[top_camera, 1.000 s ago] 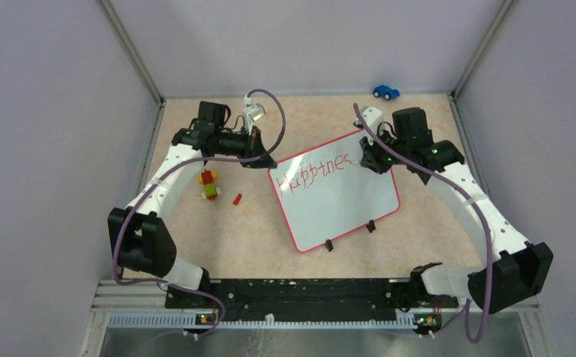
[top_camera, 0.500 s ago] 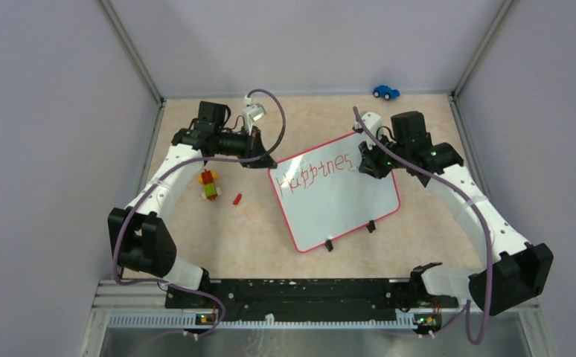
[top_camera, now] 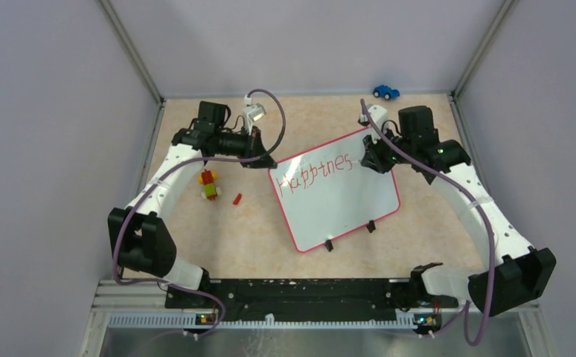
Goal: Write a sentence on the whiteboard
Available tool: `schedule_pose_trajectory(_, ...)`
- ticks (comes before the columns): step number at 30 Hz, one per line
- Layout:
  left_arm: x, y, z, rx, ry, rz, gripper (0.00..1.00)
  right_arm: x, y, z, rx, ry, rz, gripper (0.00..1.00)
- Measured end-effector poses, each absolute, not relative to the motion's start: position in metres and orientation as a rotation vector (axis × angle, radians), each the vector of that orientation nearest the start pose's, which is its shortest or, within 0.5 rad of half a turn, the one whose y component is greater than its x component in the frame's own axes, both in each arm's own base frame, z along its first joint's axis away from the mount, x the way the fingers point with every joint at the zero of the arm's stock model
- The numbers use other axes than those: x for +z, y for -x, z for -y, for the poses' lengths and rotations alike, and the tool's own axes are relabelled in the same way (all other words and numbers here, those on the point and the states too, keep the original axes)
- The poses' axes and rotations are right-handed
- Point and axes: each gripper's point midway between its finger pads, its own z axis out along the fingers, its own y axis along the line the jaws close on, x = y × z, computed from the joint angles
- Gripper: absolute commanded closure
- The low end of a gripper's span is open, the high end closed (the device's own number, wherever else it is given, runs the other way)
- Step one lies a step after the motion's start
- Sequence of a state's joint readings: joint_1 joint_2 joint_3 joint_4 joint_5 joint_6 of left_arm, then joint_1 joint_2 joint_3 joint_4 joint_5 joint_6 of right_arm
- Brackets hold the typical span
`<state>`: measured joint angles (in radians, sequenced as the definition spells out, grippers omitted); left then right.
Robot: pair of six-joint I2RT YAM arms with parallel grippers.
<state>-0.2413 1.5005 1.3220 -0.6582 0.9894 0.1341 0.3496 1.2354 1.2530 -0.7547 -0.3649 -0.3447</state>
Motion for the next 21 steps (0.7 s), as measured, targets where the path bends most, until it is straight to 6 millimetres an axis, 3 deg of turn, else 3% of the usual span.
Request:
schedule_pose_trajectory(7, 0.235, -0.296, 0.221, -1.225, -0.855, -2.066, 1.00, 0.244, -0.308, -0.138, 0.376, 0.868, -2.078, 1.00)
schedule_pose_trajectory(21, 0.235, -0.296, 0.221, -1.225, -0.855, -2.067, 1.00, 0.241, -0.317, -0.140, 0.375, 0.867, -2.090, 1.00)
